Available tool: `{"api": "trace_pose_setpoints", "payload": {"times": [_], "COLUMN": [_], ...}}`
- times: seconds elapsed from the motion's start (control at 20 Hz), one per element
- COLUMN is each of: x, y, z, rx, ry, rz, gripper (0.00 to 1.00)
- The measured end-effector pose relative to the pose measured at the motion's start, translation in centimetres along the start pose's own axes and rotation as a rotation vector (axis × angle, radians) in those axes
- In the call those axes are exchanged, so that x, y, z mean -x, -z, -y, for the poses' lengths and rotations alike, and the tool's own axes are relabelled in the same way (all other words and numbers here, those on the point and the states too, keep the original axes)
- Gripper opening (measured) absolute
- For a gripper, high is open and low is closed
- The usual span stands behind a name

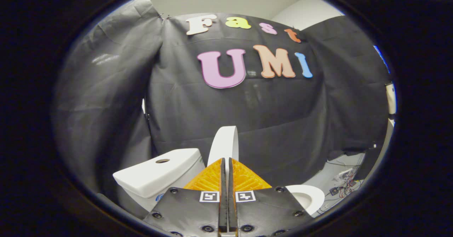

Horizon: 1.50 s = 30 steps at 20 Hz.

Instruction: Open the toilet lid.

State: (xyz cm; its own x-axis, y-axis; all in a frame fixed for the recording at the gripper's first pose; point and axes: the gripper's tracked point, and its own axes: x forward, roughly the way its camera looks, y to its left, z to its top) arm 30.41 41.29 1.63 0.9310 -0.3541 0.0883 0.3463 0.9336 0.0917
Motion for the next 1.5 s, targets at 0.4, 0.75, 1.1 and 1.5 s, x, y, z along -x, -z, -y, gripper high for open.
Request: {"api": "trace_pose_setpoints", "payload": {"times": [0.4,0.75,1.1,1.5], "x": [-0.7,-0.9,-0.5,1.0], "y": [0.9,1.7,1.6,-0.9], "z": [-6.4,-9.5,-10.0,-10.6], "rx": [0.039,0.073,0.085,0.117], "ry": [-0.180,-0.272,-0.303,-0.386], "rz": [0.002,-0.003,0.005,0.041], "gripper": [0.02,0.02,0.22,0.59]}}
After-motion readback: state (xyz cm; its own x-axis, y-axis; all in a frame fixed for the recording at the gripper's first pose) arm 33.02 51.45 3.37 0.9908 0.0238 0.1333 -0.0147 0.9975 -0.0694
